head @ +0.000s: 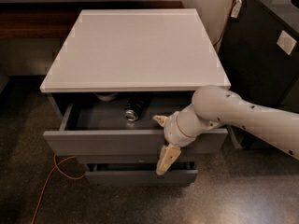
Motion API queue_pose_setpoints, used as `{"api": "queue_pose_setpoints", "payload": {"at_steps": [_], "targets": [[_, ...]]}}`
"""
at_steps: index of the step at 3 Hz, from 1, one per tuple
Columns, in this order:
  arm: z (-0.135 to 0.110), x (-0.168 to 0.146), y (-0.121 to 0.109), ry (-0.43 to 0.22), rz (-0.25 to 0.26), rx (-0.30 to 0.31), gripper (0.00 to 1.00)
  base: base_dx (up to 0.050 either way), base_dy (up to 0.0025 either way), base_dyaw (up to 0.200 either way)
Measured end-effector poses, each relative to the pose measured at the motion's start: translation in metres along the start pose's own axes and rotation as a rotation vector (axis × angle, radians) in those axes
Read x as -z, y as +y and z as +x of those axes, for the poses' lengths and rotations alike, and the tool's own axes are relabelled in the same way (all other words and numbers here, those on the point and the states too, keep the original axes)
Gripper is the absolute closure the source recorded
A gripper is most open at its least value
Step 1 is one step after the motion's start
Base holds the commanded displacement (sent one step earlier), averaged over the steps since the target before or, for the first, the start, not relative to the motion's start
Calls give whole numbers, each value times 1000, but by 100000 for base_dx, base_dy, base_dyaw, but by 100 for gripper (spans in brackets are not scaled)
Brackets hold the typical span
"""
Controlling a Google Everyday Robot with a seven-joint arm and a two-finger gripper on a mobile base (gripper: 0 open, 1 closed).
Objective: Pick pepsi can from top drawer and place on counter
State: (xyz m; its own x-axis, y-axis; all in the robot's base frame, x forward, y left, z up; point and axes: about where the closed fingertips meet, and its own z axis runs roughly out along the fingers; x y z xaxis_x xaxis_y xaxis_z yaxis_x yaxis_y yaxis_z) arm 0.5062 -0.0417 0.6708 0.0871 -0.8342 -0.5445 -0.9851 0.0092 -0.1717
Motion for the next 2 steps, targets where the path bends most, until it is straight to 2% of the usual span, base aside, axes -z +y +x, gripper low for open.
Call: {"api": "queue_pose_setpoints", "payload": {"at_steps": [1,2], "targets": [[1,-7,14,-9,-40,4,0,0,0,0],[1,-12,23,-15,-66,12,22,0,0,0]]}}
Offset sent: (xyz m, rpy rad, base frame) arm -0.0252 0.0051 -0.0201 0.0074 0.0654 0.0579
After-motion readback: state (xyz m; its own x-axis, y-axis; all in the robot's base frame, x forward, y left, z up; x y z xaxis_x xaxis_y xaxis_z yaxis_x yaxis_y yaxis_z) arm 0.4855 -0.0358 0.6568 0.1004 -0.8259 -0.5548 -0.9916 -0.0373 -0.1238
